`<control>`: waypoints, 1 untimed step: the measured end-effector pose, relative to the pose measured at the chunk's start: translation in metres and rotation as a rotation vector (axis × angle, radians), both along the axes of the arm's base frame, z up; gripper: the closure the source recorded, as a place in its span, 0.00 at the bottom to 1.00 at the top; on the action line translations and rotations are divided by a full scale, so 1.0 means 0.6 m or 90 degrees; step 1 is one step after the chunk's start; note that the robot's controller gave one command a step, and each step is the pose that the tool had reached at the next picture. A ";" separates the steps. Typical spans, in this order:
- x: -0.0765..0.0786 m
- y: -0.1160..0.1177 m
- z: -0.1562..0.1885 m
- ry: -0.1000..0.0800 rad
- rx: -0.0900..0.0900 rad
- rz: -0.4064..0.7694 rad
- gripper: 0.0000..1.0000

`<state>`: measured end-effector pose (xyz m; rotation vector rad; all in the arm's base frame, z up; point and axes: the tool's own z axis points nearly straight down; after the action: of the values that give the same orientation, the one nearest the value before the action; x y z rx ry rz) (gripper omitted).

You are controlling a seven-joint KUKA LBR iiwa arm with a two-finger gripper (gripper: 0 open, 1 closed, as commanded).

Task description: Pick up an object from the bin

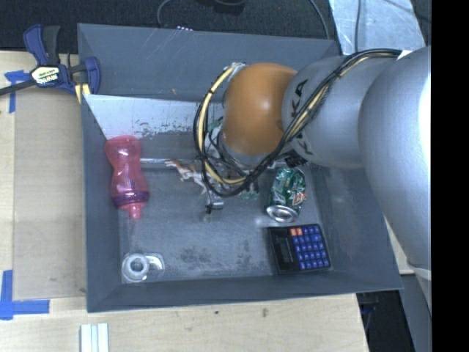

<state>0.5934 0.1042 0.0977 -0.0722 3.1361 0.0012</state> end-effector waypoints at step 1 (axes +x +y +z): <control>0.035 -0.003 0.024 0.002 0.000 -0.034 0.00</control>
Offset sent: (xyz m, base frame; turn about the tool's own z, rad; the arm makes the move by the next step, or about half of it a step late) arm 0.0282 -0.0173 0.0050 0.1343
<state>0.6144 0.1021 0.1122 0.0108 3.1402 0.0018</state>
